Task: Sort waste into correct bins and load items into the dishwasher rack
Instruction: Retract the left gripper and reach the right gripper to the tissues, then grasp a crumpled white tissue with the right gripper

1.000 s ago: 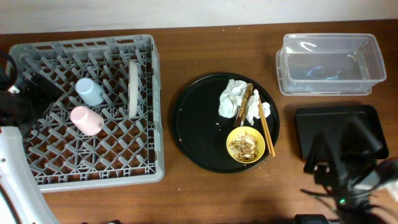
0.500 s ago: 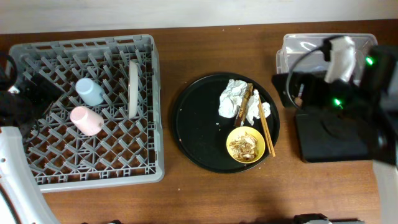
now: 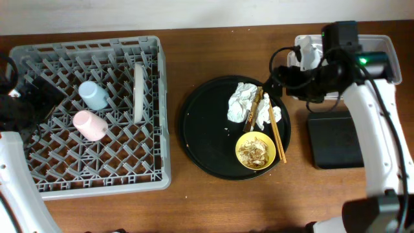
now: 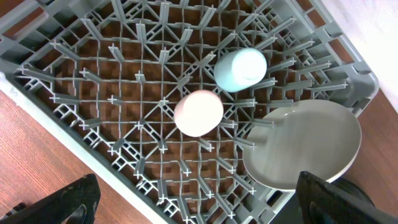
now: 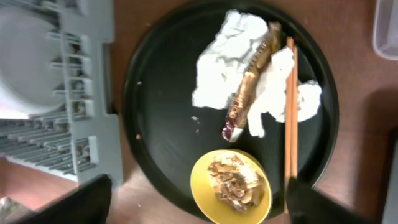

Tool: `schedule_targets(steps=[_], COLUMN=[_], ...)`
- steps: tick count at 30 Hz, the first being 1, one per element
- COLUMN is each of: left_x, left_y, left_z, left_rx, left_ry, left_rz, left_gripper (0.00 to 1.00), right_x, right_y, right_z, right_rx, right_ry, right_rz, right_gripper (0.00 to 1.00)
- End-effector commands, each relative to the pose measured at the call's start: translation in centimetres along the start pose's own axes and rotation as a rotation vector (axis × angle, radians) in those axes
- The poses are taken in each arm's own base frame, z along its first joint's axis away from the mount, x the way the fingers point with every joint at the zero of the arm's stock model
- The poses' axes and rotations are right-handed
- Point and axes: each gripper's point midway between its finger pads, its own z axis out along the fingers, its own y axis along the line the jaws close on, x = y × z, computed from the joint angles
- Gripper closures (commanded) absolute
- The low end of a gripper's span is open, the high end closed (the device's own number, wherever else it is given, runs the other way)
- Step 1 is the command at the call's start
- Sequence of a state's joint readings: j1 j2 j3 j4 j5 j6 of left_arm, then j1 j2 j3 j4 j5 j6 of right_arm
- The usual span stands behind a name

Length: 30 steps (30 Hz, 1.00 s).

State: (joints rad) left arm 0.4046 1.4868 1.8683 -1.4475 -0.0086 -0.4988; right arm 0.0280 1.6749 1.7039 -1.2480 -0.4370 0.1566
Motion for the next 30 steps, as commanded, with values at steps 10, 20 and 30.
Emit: schedule_targets(steps=[10, 20, 30], left_x=[-0.2, -0.2, -0.2], left_y=[0.1, 0.1, 0.1], left_z=[-0.1, -0.1, -0.1], left_rx=[-0.004, -0.004, -0.004], left_ry=[-0.01, -0.01, -0.01], left_rz=[-0.011, -0.011, -0.011], left_gripper=[0.01, 0.01, 0.01], right_x=[-0.1, 2.4, 3.9], right_y=[-6.0, -7.5, -6.2], right_z=[11.6, 17.2, 19.1], right_rx=[0.342, 0.348, 0.361], right_ry=[0.171, 0.316, 0.332], right_rz=[0.099, 0.173, 0.109], right_gripper=[0.32, 0.57, 0.62])
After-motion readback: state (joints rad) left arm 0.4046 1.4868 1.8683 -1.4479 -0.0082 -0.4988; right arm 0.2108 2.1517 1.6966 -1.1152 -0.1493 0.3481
